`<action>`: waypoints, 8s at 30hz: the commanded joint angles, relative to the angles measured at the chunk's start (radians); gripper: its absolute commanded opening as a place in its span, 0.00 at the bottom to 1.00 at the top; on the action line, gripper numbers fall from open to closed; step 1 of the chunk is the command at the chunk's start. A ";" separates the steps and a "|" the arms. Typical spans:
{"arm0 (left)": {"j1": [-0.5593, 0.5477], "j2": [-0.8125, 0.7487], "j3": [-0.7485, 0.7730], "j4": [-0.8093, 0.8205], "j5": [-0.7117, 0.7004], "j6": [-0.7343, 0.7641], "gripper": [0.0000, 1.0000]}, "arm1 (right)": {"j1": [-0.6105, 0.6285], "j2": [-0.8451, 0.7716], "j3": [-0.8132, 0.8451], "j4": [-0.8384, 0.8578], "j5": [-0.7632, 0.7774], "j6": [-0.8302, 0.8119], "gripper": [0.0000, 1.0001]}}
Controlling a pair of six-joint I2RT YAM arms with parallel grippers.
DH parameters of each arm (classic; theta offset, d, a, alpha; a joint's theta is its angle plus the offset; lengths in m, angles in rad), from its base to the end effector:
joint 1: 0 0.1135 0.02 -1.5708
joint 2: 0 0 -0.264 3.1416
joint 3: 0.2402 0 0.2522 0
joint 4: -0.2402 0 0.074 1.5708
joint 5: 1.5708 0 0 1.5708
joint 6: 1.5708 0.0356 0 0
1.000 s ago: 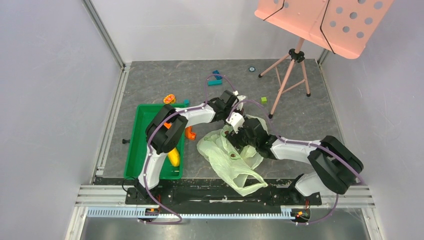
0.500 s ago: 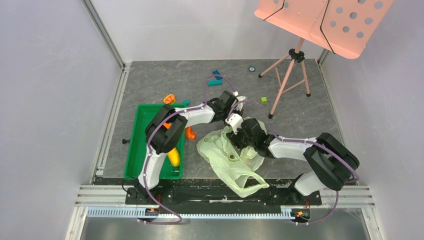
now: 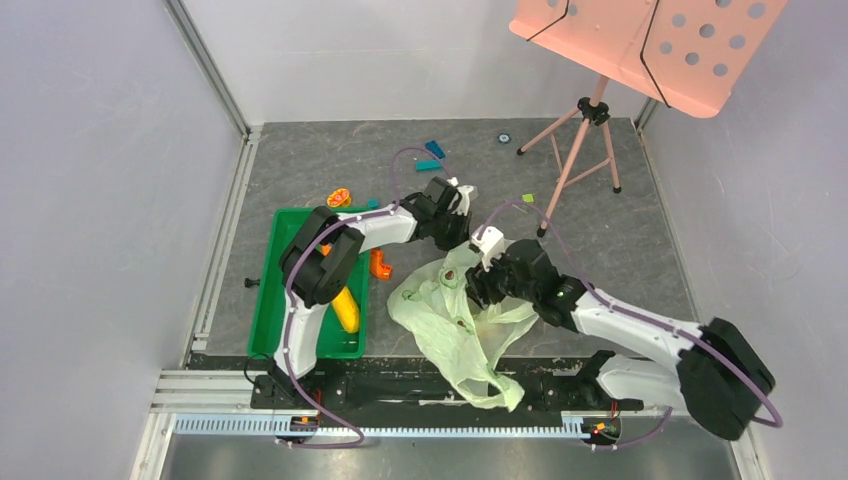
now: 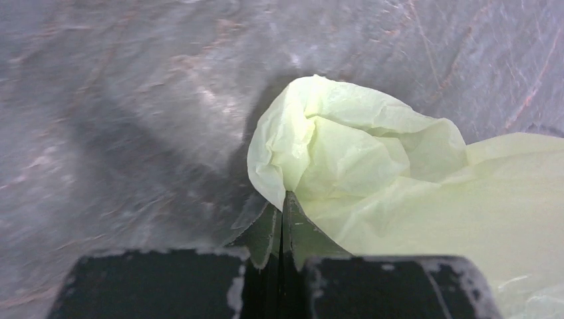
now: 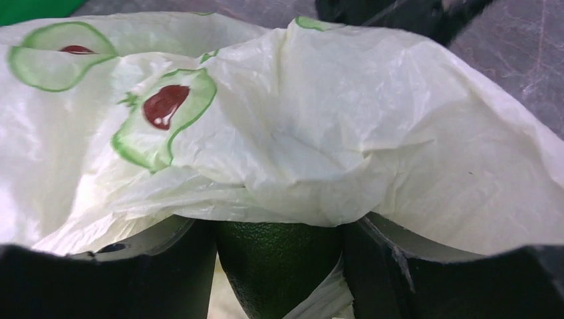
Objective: Take the fake fruits out of the plastic bag
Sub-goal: Take out the fake fruit from the plastic bag, then place the fake fruit in the bin, then pick up the plastic bag at the center of the board.
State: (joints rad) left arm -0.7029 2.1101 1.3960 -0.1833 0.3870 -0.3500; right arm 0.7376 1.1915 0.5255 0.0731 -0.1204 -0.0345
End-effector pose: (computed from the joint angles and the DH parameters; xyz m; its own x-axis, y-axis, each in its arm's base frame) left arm 0.3321 -0.2990 0.1413 -0.8271 0.2846 -0.4847 0.5265 0.6940 -0.4910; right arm 0.1767 0.1663 0.1935 -0.3877 -0.3986 -0.8311 -0.7552 0.6544 0.0385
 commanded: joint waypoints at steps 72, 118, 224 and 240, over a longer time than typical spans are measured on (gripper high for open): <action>0.143 -0.633 -0.256 0.164 0.068 -0.367 0.83 | 0.002 -0.552 0.033 0.025 -0.232 0.068 0.39; -0.064 -0.955 -0.581 0.400 0.032 -0.765 0.74 | 0.016 -0.316 0.004 0.393 -0.271 0.102 0.39; 0.224 -1.169 -0.555 -0.490 -0.782 -0.167 1.00 | 0.212 -0.372 0.165 -0.624 0.234 -0.096 0.98; 0.224 -1.219 -0.546 -0.515 -0.798 -0.137 1.00 | 0.283 -0.140 0.298 -0.488 0.644 -0.168 0.00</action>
State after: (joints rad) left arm -0.4835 0.9245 0.8150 -0.6930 -0.3908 -0.5179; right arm 1.0130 1.0595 0.7208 -0.5285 0.4629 -0.1734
